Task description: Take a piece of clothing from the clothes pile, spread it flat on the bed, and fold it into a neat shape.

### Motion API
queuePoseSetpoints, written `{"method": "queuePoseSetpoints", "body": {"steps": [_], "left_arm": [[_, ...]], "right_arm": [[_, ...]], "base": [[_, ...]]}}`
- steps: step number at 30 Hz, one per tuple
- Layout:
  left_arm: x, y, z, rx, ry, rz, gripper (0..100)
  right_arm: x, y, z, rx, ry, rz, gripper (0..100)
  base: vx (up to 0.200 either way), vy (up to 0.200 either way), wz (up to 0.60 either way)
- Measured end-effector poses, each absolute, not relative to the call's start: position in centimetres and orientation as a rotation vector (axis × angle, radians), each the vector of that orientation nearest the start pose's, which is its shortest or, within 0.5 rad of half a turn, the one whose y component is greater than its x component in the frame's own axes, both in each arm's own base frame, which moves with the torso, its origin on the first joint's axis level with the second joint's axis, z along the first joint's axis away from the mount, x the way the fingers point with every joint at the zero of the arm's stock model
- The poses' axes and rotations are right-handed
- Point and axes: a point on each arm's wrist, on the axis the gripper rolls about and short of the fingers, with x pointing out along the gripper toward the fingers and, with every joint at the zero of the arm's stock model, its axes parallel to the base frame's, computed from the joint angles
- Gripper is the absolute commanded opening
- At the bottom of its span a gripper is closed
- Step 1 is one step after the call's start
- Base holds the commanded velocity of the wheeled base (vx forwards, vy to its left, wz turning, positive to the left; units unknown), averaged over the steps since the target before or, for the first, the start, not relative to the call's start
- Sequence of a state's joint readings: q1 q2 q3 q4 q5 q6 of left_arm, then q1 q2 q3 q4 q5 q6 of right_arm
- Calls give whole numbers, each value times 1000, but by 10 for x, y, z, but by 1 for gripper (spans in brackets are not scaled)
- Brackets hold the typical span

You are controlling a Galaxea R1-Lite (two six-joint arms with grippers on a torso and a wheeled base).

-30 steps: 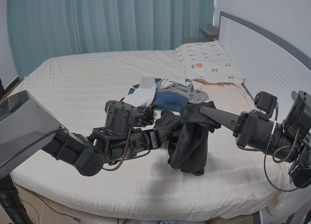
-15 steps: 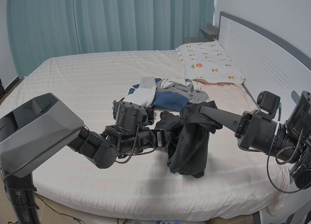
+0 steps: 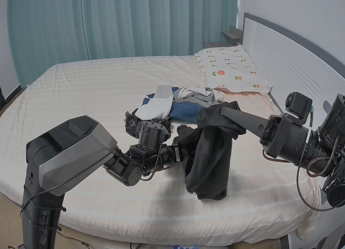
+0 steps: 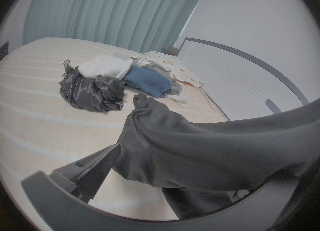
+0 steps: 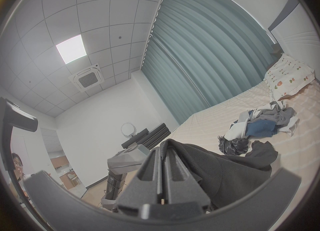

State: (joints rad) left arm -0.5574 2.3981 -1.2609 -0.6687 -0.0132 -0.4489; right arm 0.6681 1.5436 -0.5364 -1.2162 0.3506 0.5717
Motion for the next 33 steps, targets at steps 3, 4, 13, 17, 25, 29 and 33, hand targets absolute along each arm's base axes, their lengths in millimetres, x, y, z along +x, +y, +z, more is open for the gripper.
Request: {"method": "queuePoseSetpoints", "body": {"steps": [3,4,13,17,25,29,33], "left_arm": [[391,-241,17,-321,589,-416,0],[392,-240,14,-326,595,-410,0],[393,-227,13,-442,641,-365,0],[384,-218,30,-490,659,-399,0],[341,-200,80,-548,667,-450,0],[313,-192,114,-586,639,-482,0],[288,-183,148,-621,592,-515,0]], "right_arm": [[192,160,214,554,79,1045,0],[192,160,213,553,81,1044,0],[202,158,206,556,102,1021,0],[205,157,204,556,110,1013,0],[212,154,200,555,118,986,0],[222,157,195,553,130,965,0],[240,163,197,556,106,928,0]], "base": [[0,0,0],[0,0,0],[0,0,0],[0,0,0],[0,0,0],[0,0,0],[0,0,0]]}}
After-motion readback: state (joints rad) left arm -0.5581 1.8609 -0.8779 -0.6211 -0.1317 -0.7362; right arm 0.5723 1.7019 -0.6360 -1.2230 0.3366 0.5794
